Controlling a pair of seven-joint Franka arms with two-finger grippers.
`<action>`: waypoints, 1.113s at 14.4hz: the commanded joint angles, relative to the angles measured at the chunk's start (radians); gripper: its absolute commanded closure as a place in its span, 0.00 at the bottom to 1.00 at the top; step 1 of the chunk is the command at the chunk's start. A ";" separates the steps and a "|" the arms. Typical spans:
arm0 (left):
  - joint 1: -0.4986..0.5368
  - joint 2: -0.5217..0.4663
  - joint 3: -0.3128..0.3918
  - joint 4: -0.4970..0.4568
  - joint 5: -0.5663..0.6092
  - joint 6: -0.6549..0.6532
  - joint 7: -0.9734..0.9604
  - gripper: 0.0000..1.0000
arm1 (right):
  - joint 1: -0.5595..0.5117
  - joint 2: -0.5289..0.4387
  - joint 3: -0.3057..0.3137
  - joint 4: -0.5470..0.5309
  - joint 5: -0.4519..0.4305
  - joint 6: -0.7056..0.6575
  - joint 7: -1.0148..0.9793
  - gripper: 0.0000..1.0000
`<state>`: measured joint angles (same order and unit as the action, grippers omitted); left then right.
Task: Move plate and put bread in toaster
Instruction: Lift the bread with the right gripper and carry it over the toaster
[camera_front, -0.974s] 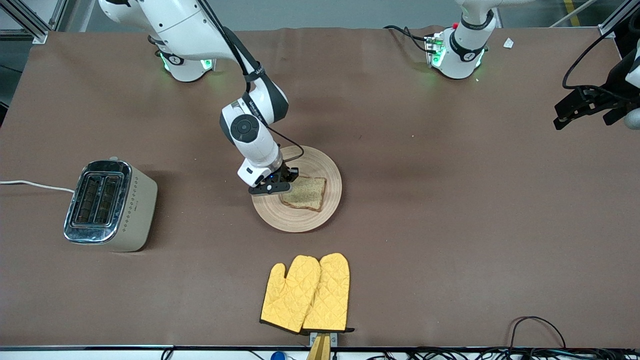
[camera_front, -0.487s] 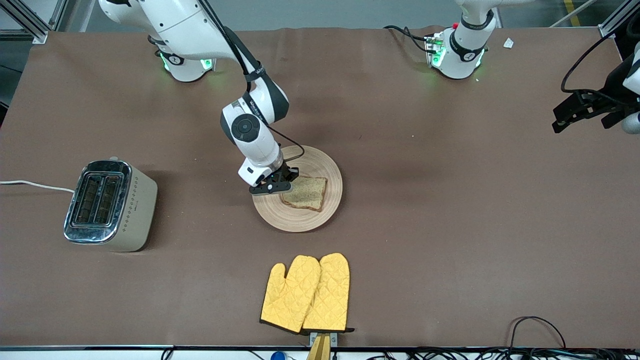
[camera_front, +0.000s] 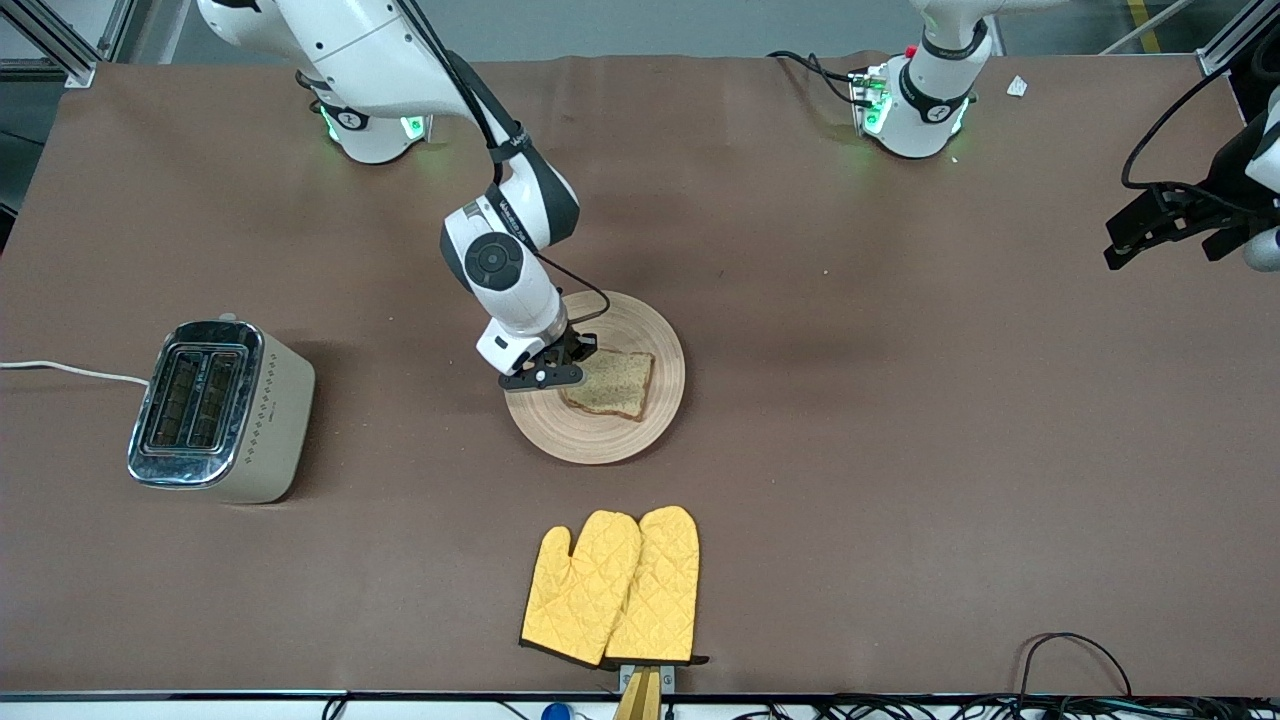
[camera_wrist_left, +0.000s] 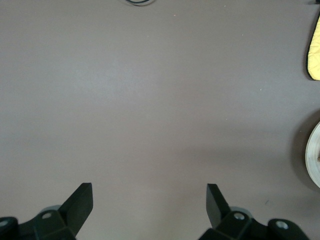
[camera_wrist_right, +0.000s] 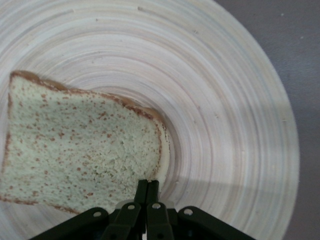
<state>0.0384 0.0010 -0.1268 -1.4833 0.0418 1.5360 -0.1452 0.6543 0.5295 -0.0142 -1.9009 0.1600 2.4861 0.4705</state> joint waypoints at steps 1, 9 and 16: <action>0.003 -0.006 0.004 -0.006 -0.017 0.012 0.012 0.00 | 0.007 -0.062 -0.023 -0.001 0.000 -0.079 0.017 1.00; 0.005 -0.004 0.003 -0.006 -0.019 0.012 0.010 0.00 | 0.005 -0.180 -0.070 0.123 -0.164 -0.420 0.022 1.00; 0.003 0.013 0.003 -0.006 -0.016 0.016 0.012 0.00 | -0.011 -0.357 -0.125 0.178 -0.370 -0.751 0.028 1.00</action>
<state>0.0384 0.0063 -0.1267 -1.4879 0.0417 1.5397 -0.1452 0.6534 0.2615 -0.1134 -1.6985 -0.1707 1.8027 0.4914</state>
